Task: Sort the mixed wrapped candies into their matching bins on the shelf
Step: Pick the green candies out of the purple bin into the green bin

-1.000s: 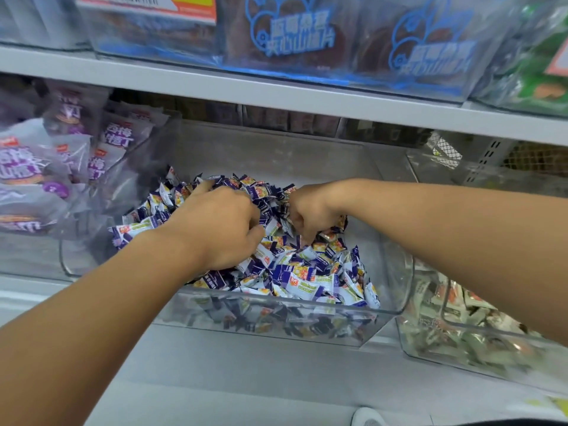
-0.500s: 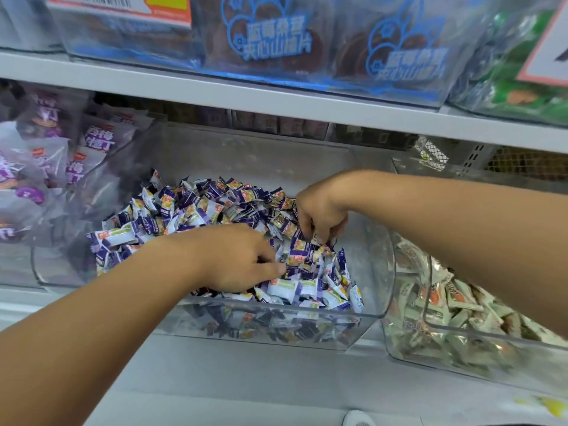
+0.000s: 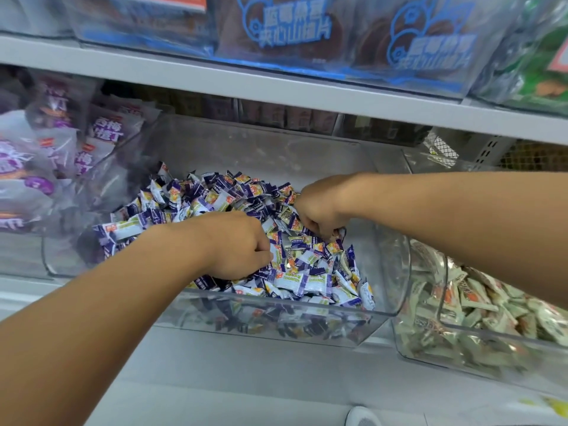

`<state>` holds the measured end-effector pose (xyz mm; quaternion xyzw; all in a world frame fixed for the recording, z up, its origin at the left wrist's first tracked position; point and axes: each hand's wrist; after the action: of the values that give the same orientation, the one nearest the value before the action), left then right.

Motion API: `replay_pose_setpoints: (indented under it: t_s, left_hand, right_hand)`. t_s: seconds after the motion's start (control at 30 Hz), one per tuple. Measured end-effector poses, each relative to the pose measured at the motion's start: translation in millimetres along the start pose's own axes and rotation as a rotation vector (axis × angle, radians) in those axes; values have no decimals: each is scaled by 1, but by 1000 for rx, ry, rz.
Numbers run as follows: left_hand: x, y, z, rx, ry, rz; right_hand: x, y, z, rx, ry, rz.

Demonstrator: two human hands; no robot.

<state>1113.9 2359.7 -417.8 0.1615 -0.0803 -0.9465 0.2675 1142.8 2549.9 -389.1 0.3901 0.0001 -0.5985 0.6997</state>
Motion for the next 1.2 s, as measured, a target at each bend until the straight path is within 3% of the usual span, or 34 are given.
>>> replay_pose_setpoints:
  t_s: [0.13, 0.3, 0.4, 0.47, 0.53, 0.6, 0.7, 0.8, 1.0, 1.2]
  left_hand:
    - [2, 5, -1, -80, 60, -38]
    - [-7, 12, 7, -502, 344, 38]
    - [-11, 13, 9, -571, 482, 89]
    - [-8, 11, 6, -613, 470, 87]
    - [-7, 11, 6, -632, 416, 123]
    - [-8, 11, 6, -655, 410, 158]
    - [-8, 12, 8, -685, 424, 180]
    - [-5, 13, 8, -658, 408, 169]
    - [-4, 16, 8, -588, 394, 154]
    - [1, 18, 8, -572, 441, 124]
  right_hand:
    - [-5, 4, 3, -129, -177, -15]
    - [-18, 19, 6, -465, -999, -17]
    - [-9, 18, 7, -362, -1499, 54]
    - [-8, 16, 10, -272, -1655, 76]
    - [-10, 11, 15, -255, -1563, -9]
    - [-9, 1, 19, -263, -1271, -73]
    - [5, -19, 23, -193, -764, -1]
    - [14, -27, 19, -183, -491, -44]
    - [5, -18, 13, -93, -286, -145]
    - [-10, -3, 16, -166, -411, -118]
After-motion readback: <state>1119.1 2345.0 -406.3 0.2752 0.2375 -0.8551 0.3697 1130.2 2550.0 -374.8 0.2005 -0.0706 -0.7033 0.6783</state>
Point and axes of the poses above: each hand's wrist, its own y-axis away from the middle knuckle, its own z-axis out of the back of the hand, x = y × z, and after that the axes turned 5 degrees about y, right-handed
